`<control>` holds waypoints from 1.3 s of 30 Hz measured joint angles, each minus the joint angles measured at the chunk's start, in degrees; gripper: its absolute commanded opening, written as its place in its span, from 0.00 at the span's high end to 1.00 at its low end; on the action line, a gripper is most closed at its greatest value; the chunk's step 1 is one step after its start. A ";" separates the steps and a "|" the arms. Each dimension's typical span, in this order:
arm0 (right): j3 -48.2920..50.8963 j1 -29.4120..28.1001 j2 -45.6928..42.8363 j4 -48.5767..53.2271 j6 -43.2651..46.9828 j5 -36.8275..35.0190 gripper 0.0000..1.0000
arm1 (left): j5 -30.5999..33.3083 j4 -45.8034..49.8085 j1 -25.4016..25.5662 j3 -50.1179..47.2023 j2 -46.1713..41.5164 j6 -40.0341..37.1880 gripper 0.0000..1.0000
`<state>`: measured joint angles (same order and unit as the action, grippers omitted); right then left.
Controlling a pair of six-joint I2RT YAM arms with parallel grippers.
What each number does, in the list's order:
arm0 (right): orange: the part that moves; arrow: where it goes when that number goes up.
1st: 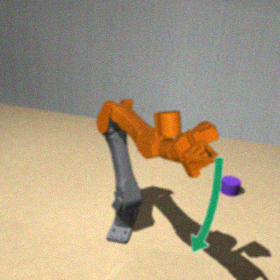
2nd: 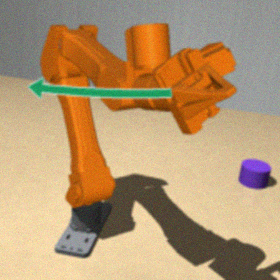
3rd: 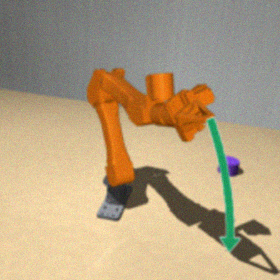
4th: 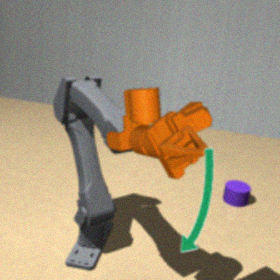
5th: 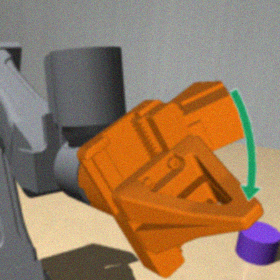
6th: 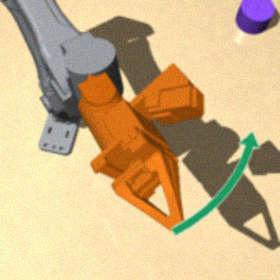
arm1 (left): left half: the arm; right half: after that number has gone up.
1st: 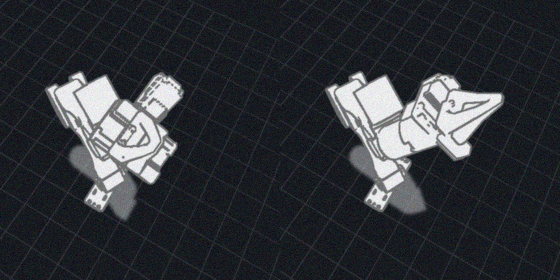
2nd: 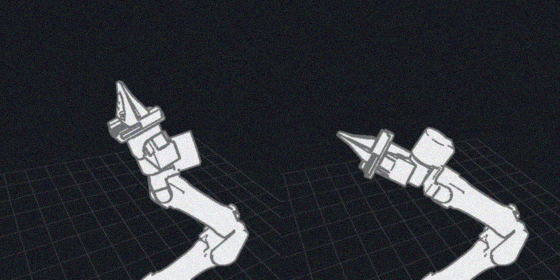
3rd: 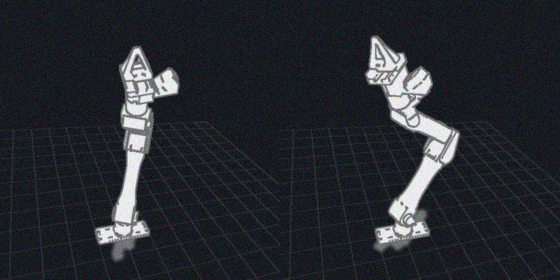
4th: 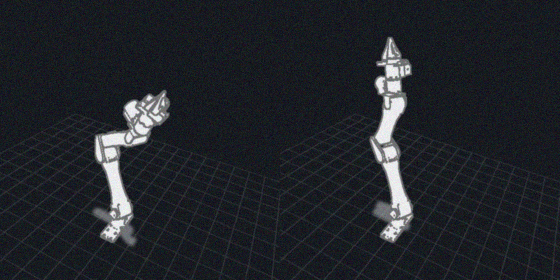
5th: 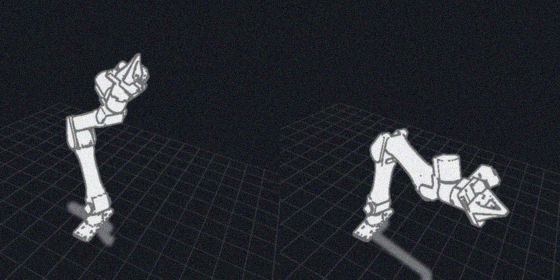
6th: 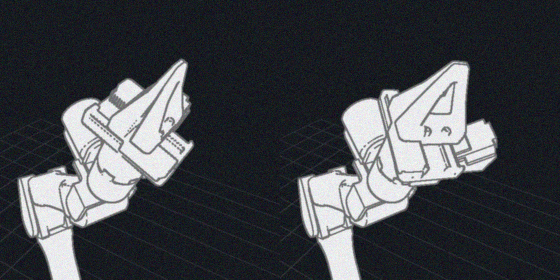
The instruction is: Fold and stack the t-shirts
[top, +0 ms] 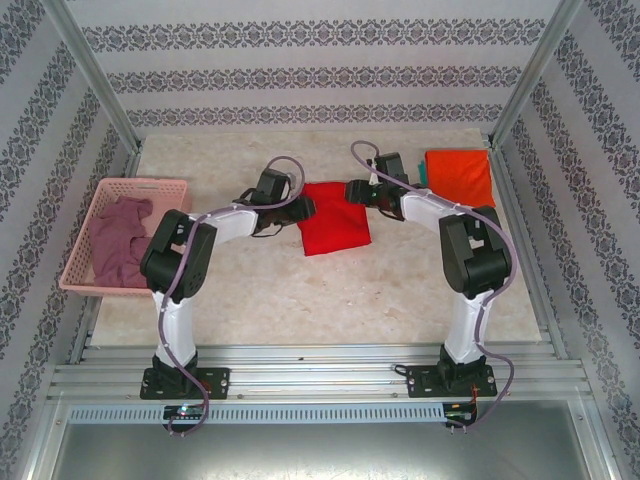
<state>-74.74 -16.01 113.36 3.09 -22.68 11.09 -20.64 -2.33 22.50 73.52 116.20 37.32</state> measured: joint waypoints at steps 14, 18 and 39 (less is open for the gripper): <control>-3.41 0.52 5.42 1.81 -2.71 7.69 1.00 | -0.02 5.11 0.44 1.51 1.27 0.07 1.00; -1.07 0.55 3.52 -0.11 -2.69 8.31 1.00 | 0.20 5.66 0.61 0.92 -2.10 0.00 1.00; 5.09 -0.96 -0.87 -3.13 -2.27 8.17 0.33 | 2.51 0.83 1.14 -12.20 -6.84 2.45 0.52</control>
<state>-69.65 -16.97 112.49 -0.03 -24.95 19.27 -18.13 -1.50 23.64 61.32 109.36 39.77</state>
